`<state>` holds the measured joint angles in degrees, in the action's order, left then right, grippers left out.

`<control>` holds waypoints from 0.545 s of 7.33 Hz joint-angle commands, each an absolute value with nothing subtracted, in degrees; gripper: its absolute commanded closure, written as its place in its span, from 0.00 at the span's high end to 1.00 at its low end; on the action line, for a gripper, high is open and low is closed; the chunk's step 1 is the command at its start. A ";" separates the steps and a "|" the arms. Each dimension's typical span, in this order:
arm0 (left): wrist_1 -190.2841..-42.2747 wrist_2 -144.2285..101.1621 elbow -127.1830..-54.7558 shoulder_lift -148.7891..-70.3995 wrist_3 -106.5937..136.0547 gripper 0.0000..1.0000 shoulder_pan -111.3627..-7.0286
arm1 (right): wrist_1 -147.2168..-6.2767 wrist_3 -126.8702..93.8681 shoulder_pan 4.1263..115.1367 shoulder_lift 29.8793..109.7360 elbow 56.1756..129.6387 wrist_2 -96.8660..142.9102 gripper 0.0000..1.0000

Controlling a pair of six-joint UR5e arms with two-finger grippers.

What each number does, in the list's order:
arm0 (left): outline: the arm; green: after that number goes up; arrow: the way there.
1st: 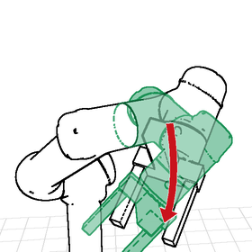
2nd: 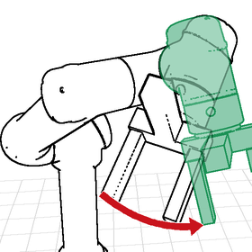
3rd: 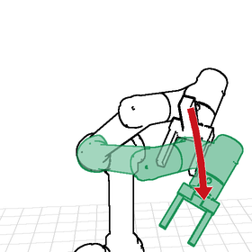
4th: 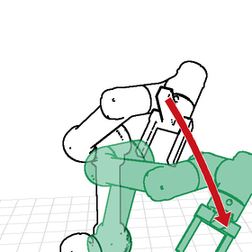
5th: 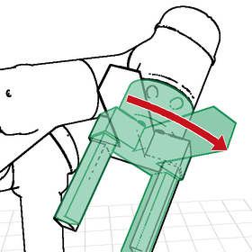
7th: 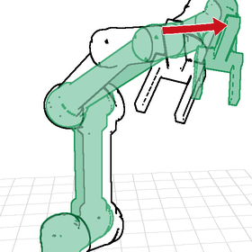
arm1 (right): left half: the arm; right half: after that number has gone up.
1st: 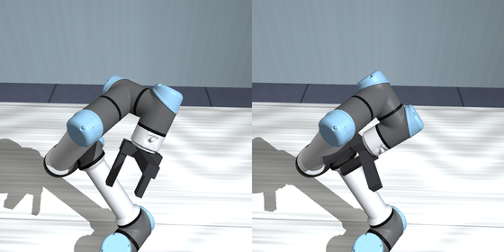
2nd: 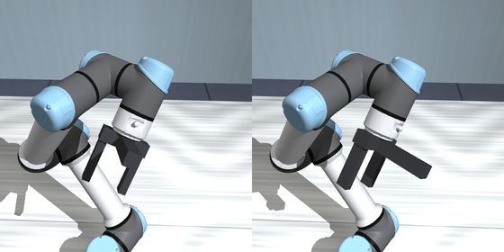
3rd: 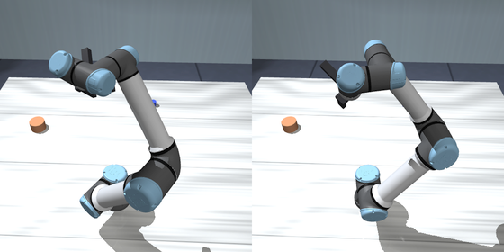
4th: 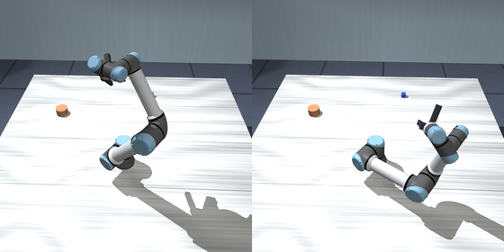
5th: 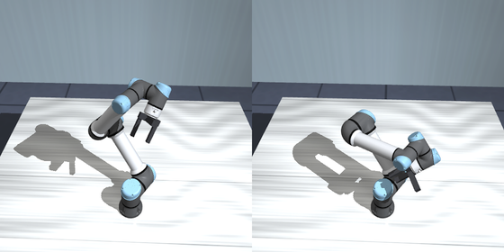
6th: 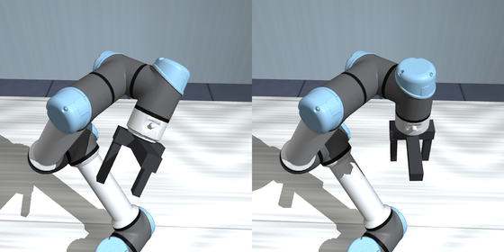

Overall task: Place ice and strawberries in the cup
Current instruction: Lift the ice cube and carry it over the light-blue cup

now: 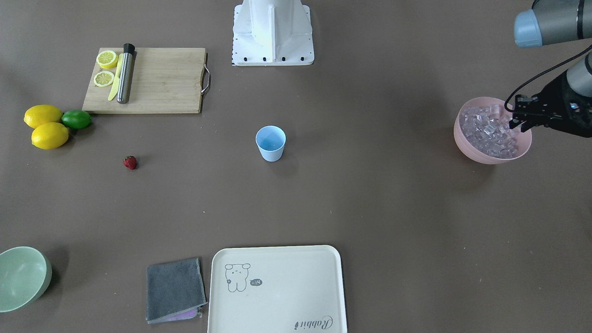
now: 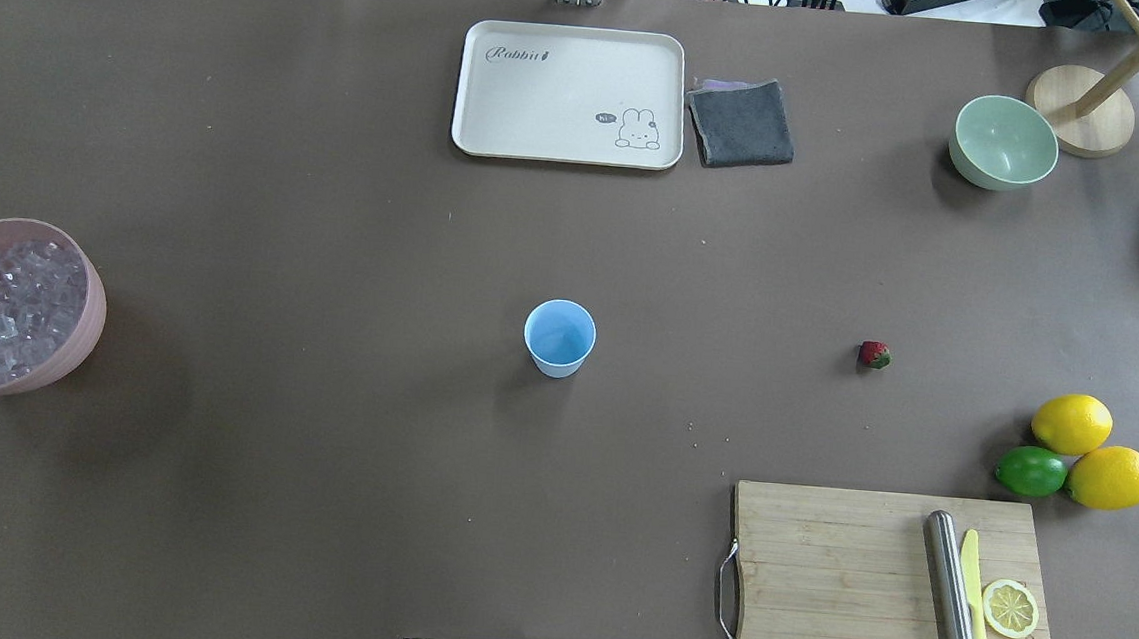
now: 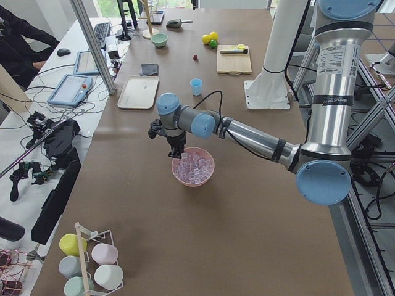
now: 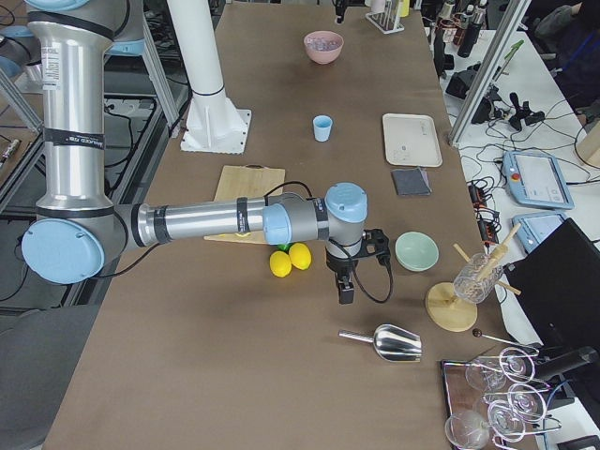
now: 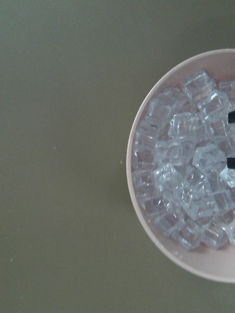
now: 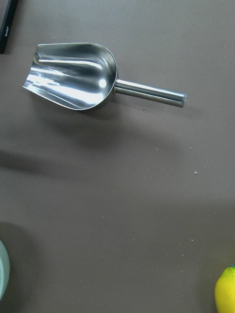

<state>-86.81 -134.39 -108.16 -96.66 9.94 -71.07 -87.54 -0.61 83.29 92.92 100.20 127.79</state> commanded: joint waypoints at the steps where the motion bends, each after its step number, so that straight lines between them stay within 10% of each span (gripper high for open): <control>1: -87.70 -142.93 -109.33 -103.67 20.32 0.00 -71.19 | -87.54 -0.62 83.15 92.73 100.20 127.79 1.00; 4: -107.62 -140.75 -109.77 -106.16 46.42 0.00 -55.68 | -87.45 -0.88 82.97 92.29 100.28 128.32 1.00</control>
<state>-100.40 -142.98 -109.62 -104.80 36.58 -61.95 -87.46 -0.73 83.05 92.59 100.24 128.14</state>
